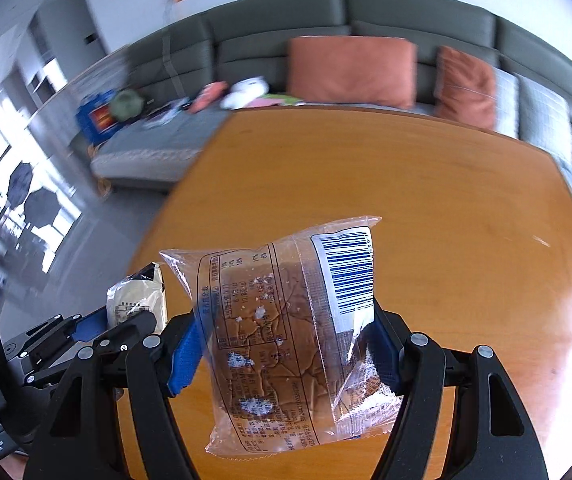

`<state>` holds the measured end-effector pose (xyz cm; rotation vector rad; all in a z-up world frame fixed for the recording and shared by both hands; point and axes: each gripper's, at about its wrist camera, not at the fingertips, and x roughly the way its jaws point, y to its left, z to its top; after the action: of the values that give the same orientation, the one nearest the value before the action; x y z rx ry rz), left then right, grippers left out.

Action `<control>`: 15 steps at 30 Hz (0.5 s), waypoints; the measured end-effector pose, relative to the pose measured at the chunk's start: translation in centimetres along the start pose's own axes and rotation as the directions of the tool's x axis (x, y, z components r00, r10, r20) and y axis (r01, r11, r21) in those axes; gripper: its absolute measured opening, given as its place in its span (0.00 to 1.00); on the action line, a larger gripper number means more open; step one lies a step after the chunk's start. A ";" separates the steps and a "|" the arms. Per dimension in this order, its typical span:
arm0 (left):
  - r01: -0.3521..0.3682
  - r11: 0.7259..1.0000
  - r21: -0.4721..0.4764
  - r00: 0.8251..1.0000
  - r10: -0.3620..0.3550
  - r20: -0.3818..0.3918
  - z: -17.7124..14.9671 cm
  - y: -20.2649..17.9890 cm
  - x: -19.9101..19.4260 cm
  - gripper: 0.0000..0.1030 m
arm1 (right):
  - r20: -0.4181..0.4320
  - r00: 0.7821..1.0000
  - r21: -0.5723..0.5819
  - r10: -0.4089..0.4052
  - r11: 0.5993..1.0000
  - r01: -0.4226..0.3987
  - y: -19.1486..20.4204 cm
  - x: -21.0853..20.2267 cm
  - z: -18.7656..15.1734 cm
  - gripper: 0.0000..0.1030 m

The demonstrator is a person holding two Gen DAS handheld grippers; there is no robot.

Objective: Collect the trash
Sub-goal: 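Carry both packets over the black bin and open both tools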

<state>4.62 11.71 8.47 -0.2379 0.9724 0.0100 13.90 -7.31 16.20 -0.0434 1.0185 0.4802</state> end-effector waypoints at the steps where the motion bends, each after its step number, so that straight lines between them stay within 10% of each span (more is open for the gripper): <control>1: -0.011 1.000 -0.020 1.000 0.011 0.005 -0.2 1.4 -0.5 0.35 | -0.006 1.000 -0.026 0.016 1.000 -0.017 1.9 0.5 0.1 0.69; 15: -0.180 0.939 -0.292 0.980 0.197 0.026 -5.9 17.9 -7.5 0.35 | -0.106 0.978 -0.247 0.179 0.948 -0.201 20.5 4.9 0.2 0.69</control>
<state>-6.49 28.69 7.98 -0.4102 0.9339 0.3356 7.89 12.88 16.04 -0.1992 1.0409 0.7914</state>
